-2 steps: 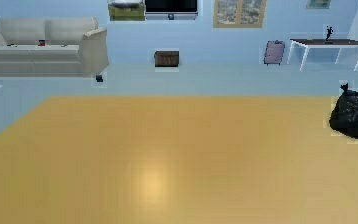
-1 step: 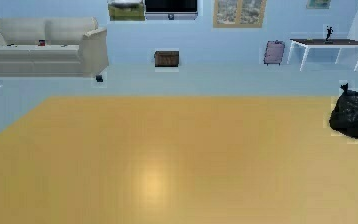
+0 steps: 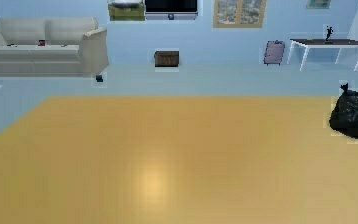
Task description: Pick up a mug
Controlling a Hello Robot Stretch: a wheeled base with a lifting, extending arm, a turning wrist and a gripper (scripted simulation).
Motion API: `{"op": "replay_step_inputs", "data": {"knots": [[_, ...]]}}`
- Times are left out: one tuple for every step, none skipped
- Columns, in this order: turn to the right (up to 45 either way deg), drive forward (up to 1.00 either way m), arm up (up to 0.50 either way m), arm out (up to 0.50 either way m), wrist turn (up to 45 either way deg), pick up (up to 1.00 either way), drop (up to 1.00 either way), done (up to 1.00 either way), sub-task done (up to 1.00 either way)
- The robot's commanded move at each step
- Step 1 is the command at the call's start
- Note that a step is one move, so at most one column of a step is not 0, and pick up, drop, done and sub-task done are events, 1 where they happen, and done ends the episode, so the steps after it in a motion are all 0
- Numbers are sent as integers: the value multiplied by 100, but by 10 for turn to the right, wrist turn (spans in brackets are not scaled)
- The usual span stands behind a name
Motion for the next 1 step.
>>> {"op": "replay_step_inputs", "data": {"knots": [[0, 0, 0, 0, 0, 0, 0, 100, 0]]}}
